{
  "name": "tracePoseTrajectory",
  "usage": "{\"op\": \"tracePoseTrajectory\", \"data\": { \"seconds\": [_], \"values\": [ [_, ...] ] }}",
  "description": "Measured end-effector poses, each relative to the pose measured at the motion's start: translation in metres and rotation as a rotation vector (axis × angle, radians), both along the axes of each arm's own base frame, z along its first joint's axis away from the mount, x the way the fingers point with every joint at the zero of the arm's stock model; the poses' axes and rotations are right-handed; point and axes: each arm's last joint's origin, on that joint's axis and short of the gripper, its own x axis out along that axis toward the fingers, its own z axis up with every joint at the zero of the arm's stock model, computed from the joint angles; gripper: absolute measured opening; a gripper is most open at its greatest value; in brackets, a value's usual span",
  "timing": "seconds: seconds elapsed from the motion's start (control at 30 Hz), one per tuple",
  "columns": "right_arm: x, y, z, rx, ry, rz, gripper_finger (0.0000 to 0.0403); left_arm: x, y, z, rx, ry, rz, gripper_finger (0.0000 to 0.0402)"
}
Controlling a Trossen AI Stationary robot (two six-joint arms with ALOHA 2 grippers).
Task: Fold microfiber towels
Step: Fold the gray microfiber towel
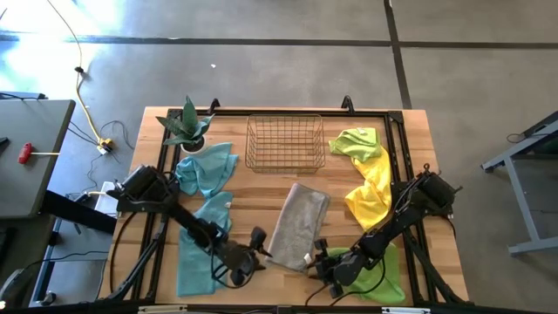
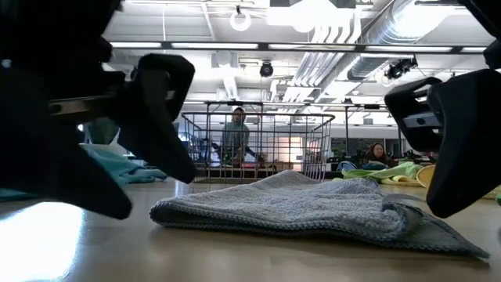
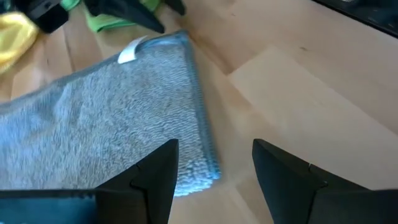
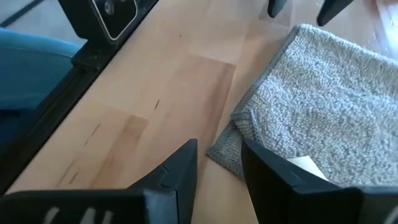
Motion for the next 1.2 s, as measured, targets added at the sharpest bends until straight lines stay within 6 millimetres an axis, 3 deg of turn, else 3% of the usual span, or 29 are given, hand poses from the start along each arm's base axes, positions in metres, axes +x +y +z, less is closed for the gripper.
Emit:
{"op": "tracePoseTrajectory", "data": {
  "seconds": [0.23, 0.6, 0.83, 1.2],
  "values": [
    [0.004, 0.001, 0.004, -0.087, -0.051, 0.003, 0.0124, 0.000, 0.001, 0.000, 0.124, -0.023, -0.033, 0.0195],
    [0.015, 0.011, 0.018, -0.121, -0.016, 0.016, 0.0192, 0.000, 0.001, 0.000, 0.173, -0.026, -0.062, 0.0196],
    [0.016, 0.004, 0.013, -0.248, 0.018, 0.076, 0.0194, 0.005, 0.012, -0.002, 0.243, 0.000, -0.134, 0.0196],
    [0.029, -0.012, 0.002, -0.233, 0.090, 0.075, 0.0193, 0.009, 0.020, -0.002, 0.247, 0.004, -0.198, 0.0196]
  ]
}}
